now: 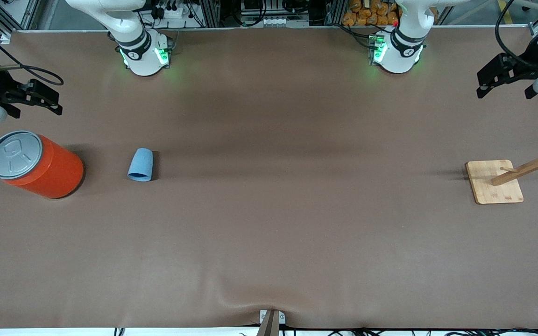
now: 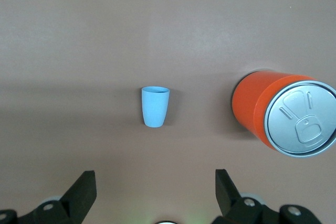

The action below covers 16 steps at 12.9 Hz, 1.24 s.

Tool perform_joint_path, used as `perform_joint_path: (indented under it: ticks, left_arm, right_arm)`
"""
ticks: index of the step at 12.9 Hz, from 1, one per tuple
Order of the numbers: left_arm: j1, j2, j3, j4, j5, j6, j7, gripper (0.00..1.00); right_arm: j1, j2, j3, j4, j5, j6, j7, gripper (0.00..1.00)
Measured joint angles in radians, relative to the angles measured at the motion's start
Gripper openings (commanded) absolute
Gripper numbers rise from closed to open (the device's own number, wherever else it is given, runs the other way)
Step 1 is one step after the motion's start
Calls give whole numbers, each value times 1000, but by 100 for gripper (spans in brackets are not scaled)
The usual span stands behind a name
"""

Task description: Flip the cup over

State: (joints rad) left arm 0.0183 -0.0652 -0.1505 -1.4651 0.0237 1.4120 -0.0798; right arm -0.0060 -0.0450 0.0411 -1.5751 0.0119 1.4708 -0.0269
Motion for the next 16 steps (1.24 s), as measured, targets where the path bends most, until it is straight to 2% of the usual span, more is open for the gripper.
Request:
perform_joint_path:
  ticks: [10, 16]
  left_arm:
    - [0, 1, -1, 1, 0, -22, 0, 100]
    - [-1, -1, -40, 2, -1, -22, -24, 100]
  right_arm:
    - [-8, 21, 10, 0, 0, 0, 0, 100]
    - [-10, 194, 12, -7, 1, 2, -4, 100]
